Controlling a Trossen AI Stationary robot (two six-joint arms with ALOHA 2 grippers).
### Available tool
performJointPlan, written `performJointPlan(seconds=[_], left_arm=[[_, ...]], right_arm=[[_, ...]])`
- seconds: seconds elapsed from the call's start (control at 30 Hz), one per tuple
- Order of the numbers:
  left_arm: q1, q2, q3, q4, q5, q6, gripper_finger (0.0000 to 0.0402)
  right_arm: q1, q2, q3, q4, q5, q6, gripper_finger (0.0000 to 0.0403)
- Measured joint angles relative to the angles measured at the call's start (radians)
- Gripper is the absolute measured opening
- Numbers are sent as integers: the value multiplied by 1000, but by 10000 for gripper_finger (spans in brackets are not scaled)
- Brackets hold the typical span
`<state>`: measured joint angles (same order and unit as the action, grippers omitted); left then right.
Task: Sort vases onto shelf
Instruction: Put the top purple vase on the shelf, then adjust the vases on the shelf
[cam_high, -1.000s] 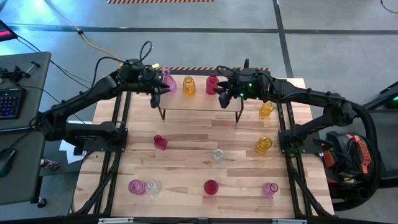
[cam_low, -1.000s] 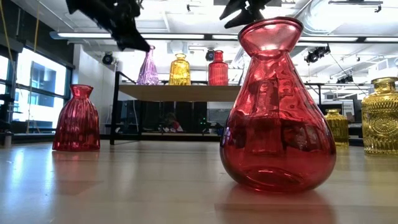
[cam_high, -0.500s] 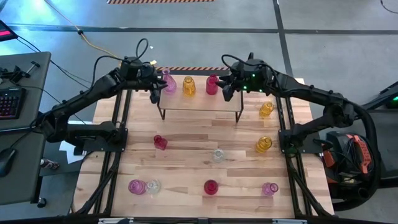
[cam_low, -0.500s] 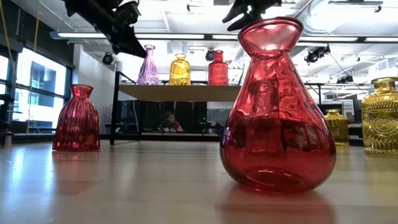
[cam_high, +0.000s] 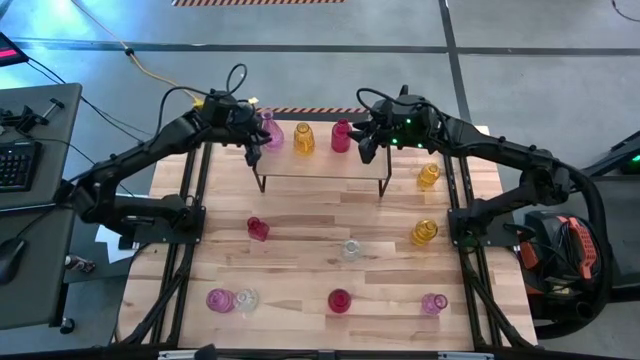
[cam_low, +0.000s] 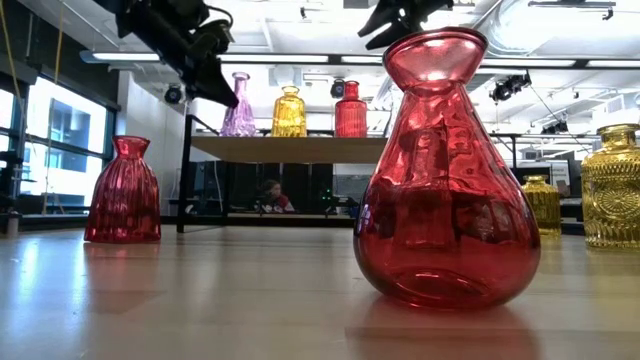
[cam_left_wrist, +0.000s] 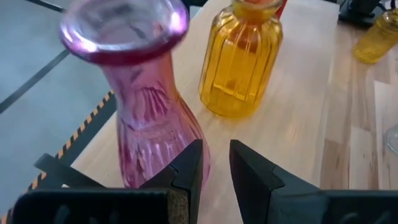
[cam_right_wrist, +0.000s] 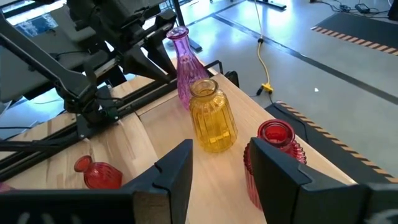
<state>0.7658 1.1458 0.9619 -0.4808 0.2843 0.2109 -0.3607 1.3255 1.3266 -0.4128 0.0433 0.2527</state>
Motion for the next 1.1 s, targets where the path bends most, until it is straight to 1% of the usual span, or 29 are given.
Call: performJointPlan(seconds=[0.27, 0.4, 0.5, 0.7, 0.87, 1.1], left_arm=[[0, 45, 0, 12, -4, 2, 71], [0, 48, 0, 12, -11, 18, 71], [2, 48, 0, 13, -35, 34, 71], [15, 48, 0, 14, -26, 25, 71], [-7, 45, 0, 22, 39, -26, 71], [-93, 45, 0, 119, 52, -56, 71]], right_arm=[[0, 0, 0, -9, 0, 0, 140], [0, 0, 0, -9, 0, 0, 140], [0, 0, 0, -9, 0, 0, 140], [0, 0, 0, -10, 0, 0, 140], [0, 0, 0, -10, 0, 0, 140], [0, 0, 0, -10, 1, 0, 140]])
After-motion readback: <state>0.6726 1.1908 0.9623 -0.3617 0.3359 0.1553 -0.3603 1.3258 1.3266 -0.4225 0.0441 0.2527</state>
